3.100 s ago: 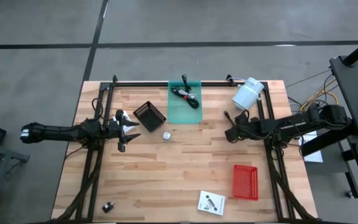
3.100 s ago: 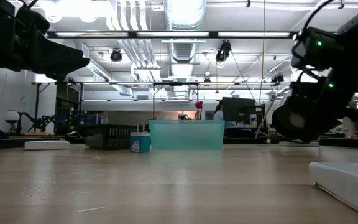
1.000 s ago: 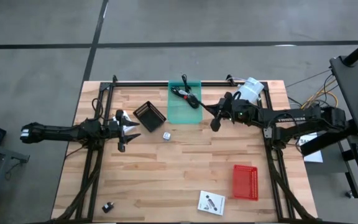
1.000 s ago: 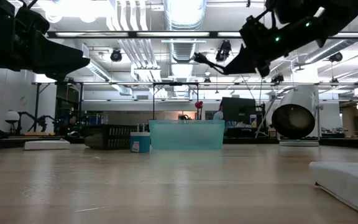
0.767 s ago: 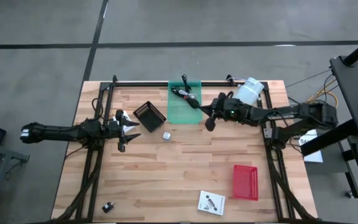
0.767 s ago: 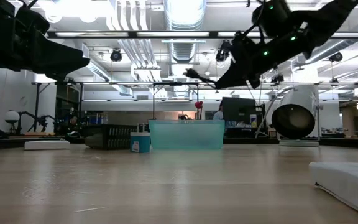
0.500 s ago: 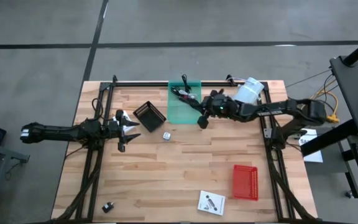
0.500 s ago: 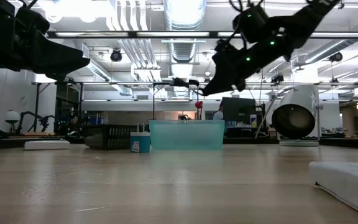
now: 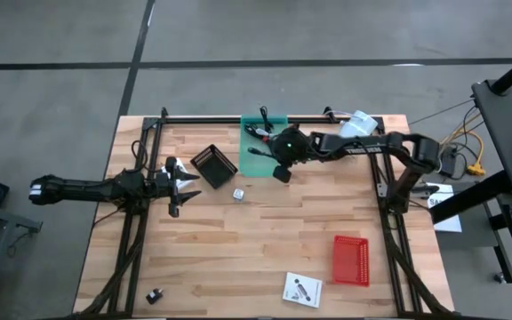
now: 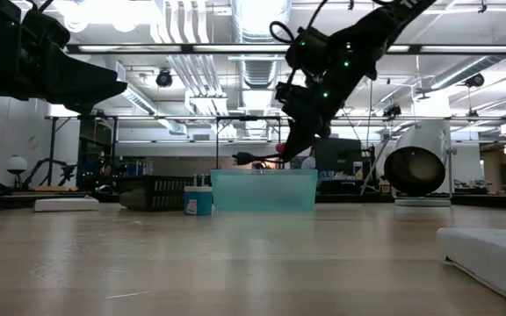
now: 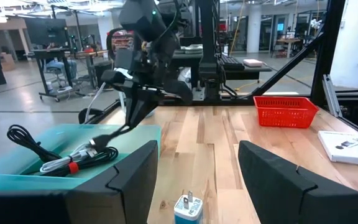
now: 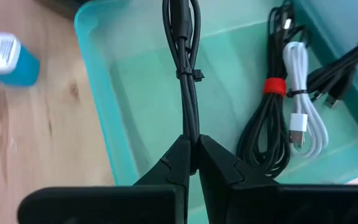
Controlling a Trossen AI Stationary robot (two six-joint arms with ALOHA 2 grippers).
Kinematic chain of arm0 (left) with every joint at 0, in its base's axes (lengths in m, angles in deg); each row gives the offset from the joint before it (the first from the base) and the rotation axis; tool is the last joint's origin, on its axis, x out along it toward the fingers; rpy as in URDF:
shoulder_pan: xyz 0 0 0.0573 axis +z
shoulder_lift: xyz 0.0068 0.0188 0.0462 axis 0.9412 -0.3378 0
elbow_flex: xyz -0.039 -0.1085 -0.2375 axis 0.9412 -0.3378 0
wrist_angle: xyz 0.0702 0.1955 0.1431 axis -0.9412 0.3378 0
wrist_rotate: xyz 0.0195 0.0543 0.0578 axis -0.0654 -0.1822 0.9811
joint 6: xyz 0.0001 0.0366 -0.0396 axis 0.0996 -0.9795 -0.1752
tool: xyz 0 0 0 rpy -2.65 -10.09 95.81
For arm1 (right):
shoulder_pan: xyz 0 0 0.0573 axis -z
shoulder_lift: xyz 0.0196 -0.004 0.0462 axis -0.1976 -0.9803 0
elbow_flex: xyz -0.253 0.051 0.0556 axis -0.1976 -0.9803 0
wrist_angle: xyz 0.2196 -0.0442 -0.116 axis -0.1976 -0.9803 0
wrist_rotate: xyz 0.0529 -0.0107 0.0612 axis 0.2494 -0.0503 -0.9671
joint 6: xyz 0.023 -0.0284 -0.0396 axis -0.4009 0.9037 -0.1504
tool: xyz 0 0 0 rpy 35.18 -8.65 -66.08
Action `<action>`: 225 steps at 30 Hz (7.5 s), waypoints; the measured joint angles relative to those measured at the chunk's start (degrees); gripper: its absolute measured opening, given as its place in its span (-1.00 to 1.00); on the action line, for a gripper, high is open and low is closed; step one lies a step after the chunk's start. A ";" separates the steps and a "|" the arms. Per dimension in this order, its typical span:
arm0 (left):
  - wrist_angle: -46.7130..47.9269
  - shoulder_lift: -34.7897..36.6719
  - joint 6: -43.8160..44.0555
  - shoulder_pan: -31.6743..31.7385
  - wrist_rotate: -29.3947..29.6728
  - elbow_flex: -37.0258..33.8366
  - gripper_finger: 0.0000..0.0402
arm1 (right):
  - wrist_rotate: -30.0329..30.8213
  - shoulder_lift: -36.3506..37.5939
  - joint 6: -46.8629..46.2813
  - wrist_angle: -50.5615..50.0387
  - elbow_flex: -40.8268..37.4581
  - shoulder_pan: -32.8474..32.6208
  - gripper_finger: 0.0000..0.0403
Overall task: Pick and place items into bin
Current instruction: Put the black charger cable into the green bin, then put the blue charger adapter into the black bin
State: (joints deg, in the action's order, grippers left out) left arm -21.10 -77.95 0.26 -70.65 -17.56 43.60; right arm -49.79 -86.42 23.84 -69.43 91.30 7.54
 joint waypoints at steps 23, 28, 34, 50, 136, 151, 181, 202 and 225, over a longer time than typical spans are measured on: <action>0.00 0.00 -0.02 0.02 0.01 0.00 0.04 | -6.95 -7.41 10.29 -20.65 15.25 0.22 -0.94; -0.01 0.07 -0.01 0.01 -0.01 0.00 0.04 | -6.95 -8.75 10.85 -21.41 15.62 0.26 -0.94; 0.00 0.00 0.00 0.01 0.01 0.00 0.04 | -6.99 -8.79 11.56 -23.15 15.63 0.26 -0.94; -0.01 0.02 0.00 0.01 -0.01 0.00 0.04 | -6.99 -8.71 11.36 -23.58 16.91 0.24 -0.94; -1.64 -0.05 0.34 0.00 -0.08 0.00 0.04 | 3.92 59.08 16.12 53.21 -56.39 -14.93 -0.35; -4.55 -0.65 9.01 -0.01 1.75 0.00 0.04 | 3.92 59.04 16.11 52.77 -56.34 -14.93 -0.38; -14.09 -30.72 32.30 -1.21 2.12 5.52 0.04 | 3.96 59.04 19.98 52.35 -56.32 -14.91 -0.43; 22.41 -59.90 49.24 -3.87 12.85 41.18 0.03 | 16.13 59.10 17.58 54.11 -56.23 -14.91 -0.55; 43.85 -80.44 56.71 -4.99 13.81 60.56 0.03 | 16.11 59.04 19.08 52.77 -56.23 -14.91 -0.60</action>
State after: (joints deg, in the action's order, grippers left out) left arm 22.75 -158.39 56.97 -75.64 -3.76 104.16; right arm -33.67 -27.38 42.92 -16.66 35.07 -7.36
